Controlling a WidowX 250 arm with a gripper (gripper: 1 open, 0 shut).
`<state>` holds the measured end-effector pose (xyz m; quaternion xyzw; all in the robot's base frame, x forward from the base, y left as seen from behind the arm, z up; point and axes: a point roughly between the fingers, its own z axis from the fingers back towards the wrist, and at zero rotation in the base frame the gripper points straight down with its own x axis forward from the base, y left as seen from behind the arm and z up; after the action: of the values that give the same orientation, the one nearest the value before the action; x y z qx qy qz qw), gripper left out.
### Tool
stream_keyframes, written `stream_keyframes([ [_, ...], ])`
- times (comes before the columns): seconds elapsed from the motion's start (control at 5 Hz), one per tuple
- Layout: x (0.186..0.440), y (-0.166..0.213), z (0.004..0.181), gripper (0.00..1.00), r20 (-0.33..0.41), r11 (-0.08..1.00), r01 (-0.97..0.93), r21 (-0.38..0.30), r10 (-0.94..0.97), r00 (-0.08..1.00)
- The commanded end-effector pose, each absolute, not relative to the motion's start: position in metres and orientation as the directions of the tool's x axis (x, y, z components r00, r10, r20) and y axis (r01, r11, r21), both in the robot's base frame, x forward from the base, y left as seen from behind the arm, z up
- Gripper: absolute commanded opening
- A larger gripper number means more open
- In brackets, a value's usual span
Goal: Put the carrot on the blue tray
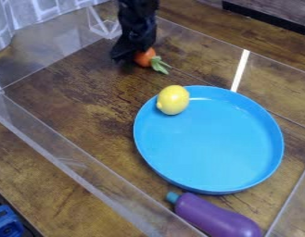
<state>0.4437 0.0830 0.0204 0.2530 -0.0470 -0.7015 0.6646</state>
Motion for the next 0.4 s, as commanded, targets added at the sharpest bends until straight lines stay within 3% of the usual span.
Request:
stream_keyframes([
  [0.0,0.4363,0.0446,-0.0045,0.0,-0.273,-0.072,0.933,0.351,-0.962,0.029],
  [0.2,0.4357,0.0396,-0.0007,0.0,-0.277,-0.008,0.936,0.351,-0.956,0.096],
])
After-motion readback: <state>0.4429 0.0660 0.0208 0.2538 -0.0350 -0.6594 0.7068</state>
